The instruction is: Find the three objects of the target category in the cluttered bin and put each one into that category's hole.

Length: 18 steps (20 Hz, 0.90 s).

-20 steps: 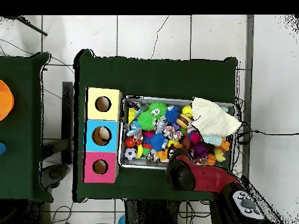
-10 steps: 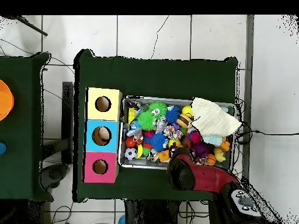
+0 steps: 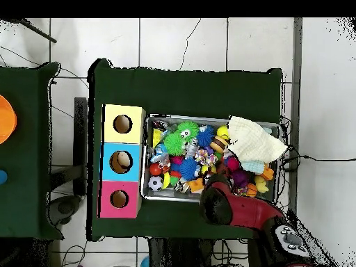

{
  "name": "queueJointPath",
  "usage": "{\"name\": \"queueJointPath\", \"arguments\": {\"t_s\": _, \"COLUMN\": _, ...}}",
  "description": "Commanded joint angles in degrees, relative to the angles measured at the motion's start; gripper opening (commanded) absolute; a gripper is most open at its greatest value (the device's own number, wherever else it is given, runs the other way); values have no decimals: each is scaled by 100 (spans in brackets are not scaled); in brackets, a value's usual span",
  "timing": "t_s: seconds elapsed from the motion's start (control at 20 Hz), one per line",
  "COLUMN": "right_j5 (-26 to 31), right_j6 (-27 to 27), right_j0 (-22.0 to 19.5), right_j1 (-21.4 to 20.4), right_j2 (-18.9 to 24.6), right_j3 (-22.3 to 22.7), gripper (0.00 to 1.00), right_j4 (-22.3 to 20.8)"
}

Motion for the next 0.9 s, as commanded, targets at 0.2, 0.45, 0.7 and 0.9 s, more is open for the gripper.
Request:
{"name": "queueJointPath", "arguments": {"t_s": 0.2, "right_j5": 21, "right_j6": 806, "right_j0": 42, "right_j1": 463, "right_j2": 166, "right_j3": -509, "gripper": 100, "right_j4": 235}}
{"name": "queueJointPath", "arguments": {"t_s": 0.45, "right_j5": 238, "right_j6": 798, "right_j0": 48, "right_j1": 278, "right_j2": 265, "right_j3": -463, "gripper": 100, "right_j4": 316}}
{"name": "queueJointPath", "arguments": {"t_s": 0.7, "right_j5": 611, "right_j6": 668, "right_j0": -1, "right_j1": 61, "right_j2": 451, "right_j3": -509, "gripper": 100, "right_j4": 362}}
{"name": "queueJointPath", "arguments": {"t_s": 0.9, "right_j5": 850, "right_j6": 602, "right_j0": -88, "right_j1": -31, "right_j2": 630, "right_j3": -587, "gripper": 100, "right_j4": 423}}
